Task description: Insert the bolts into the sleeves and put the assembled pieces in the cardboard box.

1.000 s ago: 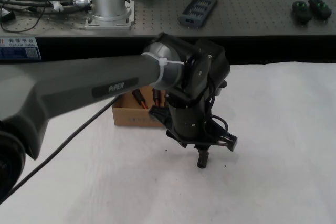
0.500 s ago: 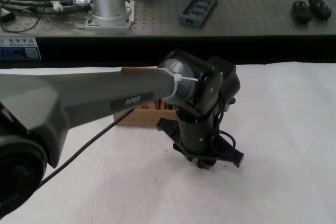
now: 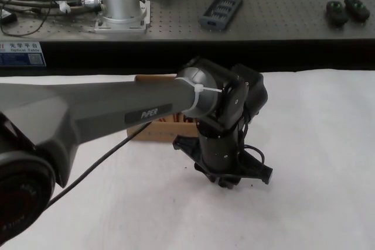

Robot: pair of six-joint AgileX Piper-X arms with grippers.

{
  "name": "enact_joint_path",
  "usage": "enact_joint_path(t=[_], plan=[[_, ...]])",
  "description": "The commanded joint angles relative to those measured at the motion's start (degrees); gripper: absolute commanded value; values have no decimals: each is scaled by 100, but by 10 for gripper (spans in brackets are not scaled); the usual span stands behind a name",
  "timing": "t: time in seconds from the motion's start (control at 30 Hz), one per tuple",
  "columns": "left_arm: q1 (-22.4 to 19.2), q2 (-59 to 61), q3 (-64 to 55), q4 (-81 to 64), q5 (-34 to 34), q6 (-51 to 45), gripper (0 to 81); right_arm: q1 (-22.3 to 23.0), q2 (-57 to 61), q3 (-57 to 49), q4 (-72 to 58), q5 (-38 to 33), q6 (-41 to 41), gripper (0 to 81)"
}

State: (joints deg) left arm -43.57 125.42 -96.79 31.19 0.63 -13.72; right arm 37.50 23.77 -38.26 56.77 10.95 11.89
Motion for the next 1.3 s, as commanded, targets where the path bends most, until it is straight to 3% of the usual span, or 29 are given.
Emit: enact_joint_path(t=[0.0,0.13,0.23,0.47,0.73,0.97,1.27], plan=[[-2,-14,-68,15,65,-91,153,-35,-44,-82,-51,4,11,61],[-2,-84,-63,-133,500,-91,47,-35,-44,-82,-51,4,11,61],[-2,-194,-106,-143,532,-91,14,-35,-44,-82,-51,4,11,61],[122,-906,-125,-130,732,-91,4,-35,-44,-78,-224,-52,11,61],[248,-2150,179,-178,758,557,7,-35,-44,-78,-1488,-406,11,61],[283,-3591,1937,-1547,1388,541,7,-35,-44,-78,-2279,-653,154,61],[161,-5610,4924,-4341,2397,-58,7,-35,277,-78,-3183,-2019,493,61]])
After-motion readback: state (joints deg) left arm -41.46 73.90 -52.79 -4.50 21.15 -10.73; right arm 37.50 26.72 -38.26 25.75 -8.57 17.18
